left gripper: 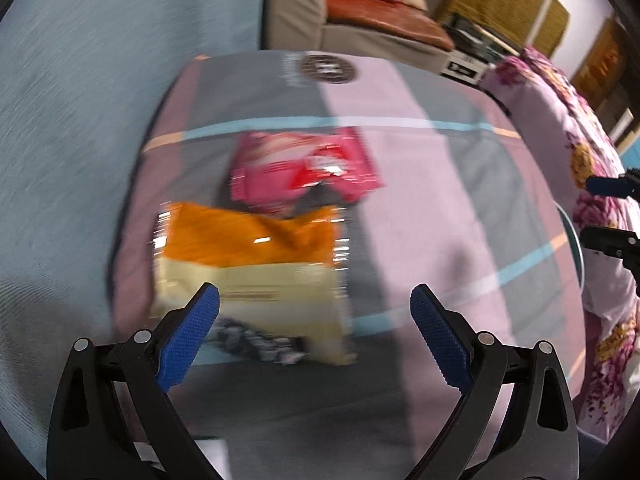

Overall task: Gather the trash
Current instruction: 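Move both tools back to the table toward the orange and pink snack bags, then grasp the pink wafer bag with right tool while left tool grasps the orange snack bag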

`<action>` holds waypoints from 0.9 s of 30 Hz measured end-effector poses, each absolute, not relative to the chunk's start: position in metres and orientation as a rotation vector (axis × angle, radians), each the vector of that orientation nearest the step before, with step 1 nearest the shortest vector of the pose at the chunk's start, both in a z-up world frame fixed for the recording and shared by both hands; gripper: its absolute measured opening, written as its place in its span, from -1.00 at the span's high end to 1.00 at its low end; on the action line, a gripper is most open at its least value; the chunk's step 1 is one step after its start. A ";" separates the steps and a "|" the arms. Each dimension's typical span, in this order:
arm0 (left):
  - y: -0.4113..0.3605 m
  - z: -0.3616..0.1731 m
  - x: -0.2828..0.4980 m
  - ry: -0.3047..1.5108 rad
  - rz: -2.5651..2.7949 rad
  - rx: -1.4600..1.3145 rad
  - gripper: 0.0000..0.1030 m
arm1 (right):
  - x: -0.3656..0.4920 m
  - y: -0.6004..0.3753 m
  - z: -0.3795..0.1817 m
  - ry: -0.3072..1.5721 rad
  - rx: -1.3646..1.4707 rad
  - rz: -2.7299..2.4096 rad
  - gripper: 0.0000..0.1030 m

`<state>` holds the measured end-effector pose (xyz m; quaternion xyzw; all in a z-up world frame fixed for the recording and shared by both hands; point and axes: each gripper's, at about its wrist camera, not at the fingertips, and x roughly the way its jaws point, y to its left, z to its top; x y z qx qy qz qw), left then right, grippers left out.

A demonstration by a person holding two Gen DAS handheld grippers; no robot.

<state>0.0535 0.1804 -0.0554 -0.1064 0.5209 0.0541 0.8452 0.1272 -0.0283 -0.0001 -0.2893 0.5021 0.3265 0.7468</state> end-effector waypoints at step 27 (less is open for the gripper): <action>0.260 -0.092 0.055 1.162 0.186 -0.241 -0.87 | 0.160 0.184 -0.087 1.072 -1.082 1.177 -0.50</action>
